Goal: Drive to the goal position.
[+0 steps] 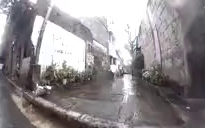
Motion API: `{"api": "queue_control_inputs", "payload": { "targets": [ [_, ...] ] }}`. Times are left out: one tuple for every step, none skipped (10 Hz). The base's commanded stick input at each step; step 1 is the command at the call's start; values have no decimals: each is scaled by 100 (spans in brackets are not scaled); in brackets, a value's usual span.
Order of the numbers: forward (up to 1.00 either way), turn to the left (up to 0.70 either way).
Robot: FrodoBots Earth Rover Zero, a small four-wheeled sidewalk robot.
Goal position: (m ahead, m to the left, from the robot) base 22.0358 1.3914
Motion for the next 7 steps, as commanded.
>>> {"api": "queue_control_inputs", "payload": {
  "targets": [
    [99,0],
    [99,0],
    [99,0],
    [99,0],
    [99,0],
    [99,0],
    [99,0]
  ]
}}
